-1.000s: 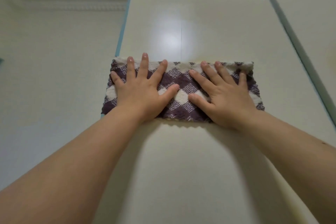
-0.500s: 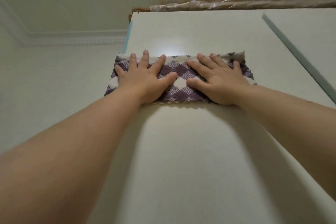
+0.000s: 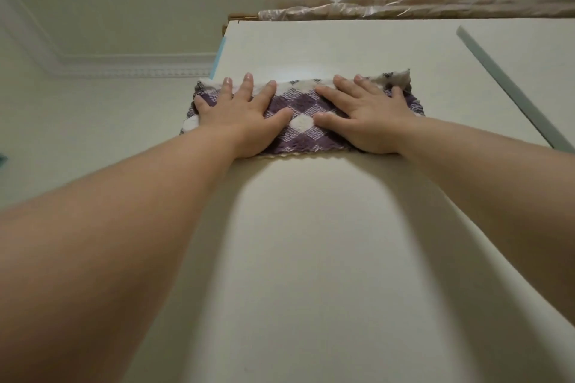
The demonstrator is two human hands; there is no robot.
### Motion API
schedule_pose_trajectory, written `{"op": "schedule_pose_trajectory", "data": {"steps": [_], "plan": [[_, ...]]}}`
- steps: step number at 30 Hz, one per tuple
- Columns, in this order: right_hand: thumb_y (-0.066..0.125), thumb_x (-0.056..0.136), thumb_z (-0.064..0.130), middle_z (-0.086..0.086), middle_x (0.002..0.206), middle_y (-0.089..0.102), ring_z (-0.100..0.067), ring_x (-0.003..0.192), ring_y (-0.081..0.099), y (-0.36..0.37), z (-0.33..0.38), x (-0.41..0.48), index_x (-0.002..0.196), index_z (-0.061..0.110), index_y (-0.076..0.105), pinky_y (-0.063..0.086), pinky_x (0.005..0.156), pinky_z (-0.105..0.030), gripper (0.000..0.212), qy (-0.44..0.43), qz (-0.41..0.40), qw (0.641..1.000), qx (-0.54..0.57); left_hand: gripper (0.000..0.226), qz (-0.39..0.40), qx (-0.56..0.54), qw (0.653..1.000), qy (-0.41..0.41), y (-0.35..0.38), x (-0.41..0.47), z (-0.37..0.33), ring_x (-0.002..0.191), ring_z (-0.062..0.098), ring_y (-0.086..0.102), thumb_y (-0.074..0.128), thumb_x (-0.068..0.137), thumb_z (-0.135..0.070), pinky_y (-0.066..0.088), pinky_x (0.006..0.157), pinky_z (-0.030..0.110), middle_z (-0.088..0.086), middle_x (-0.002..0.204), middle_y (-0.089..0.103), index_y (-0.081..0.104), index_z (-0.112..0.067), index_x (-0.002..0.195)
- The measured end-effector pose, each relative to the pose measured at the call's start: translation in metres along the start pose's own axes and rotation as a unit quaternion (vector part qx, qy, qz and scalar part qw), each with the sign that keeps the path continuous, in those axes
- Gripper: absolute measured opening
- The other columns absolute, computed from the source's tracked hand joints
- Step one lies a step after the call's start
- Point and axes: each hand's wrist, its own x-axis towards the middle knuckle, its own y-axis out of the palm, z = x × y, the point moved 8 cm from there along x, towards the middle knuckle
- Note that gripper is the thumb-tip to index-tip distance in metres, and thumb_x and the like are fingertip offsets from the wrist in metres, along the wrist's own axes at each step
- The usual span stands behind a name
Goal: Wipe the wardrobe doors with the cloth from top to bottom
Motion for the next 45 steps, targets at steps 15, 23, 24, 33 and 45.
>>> {"op": "schedule_pose_trajectory", "data": {"steps": [15,23,24,33,45], "plan": [[0.015,0.071,0.087,0.011,0.158,0.003,-0.016,0.145,0.001,-0.013,-0.152,-0.076,0.144,0.049,0.007,0.006,0.113,-0.053,0.082,0.101,-0.017,0.995,0.011,0.067,0.02,-0.013,0.993,0.115,0.017,0.014,-0.168,0.143,0.026,-0.011,0.021,0.087,-0.069,-0.009,0.106,0.063,-0.003,0.157,-0.008,0.004,-0.042,0.146],[0.022,0.085,0.073,0.01,0.158,-0.003,-0.016,0.144,-0.004,-0.011,-0.156,-0.082,0.145,0.046,0.003,0.0,0.112,-0.055,0.069,0.168,0.014,0.986,0.011,0.071,0.022,-0.032,0.989,0.14,0.018,0.013,-0.171,0.143,0.026,-0.011,0.023,0.083,-0.074,-0.01,0.107,0.061,-0.005,0.157,-0.006,0.006,-0.044,0.145],[0.025,0.09,0.066,0.01,0.158,-0.005,-0.016,0.144,-0.005,-0.011,-0.15,-0.077,0.146,0.044,0.003,-0.002,0.111,-0.058,0.064,0.18,0.019,0.983,0.017,0.072,0.023,-0.035,0.99,0.134,0.017,0.016,-0.164,0.143,0.026,-0.011,0.023,0.082,-0.075,-0.009,0.107,0.06,-0.005,0.157,-0.005,0.007,-0.044,0.145],[0.018,0.093,0.047,0.009,0.157,-0.011,-0.019,0.144,-0.014,-0.001,-0.031,0.005,0.146,0.042,0.001,-0.014,0.105,-0.065,0.056,0.167,0.027,0.984,0.057,0.079,0.001,-0.029,0.999,0.045,-0.004,0.04,-0.028,0.143,0.021,-0.005,0.025,0.077,-0.08,-0.004,0.111,0.054,-0.006,0.157,-0.002,0.008,-0.044,0.145],[0.013,0.089,0.069,0.012,0.157,-0.008,-0.019,0.144,-0.013,0.001,0.018,0.022,0.144,0.048,0.001,-0.012,0.104,-0.068,0.06,0.069,-0.001,0.997,0.029,0.079,-0.008,-0.015,1.0,-0.008,-0.006,0.028,0.019,0.144,0.02,-0.004,0.022,0.079,-0.078,-0.001,0.113,0.052,-0.003,0.157,-0.006,0.003,-0.04,0.146]]}}
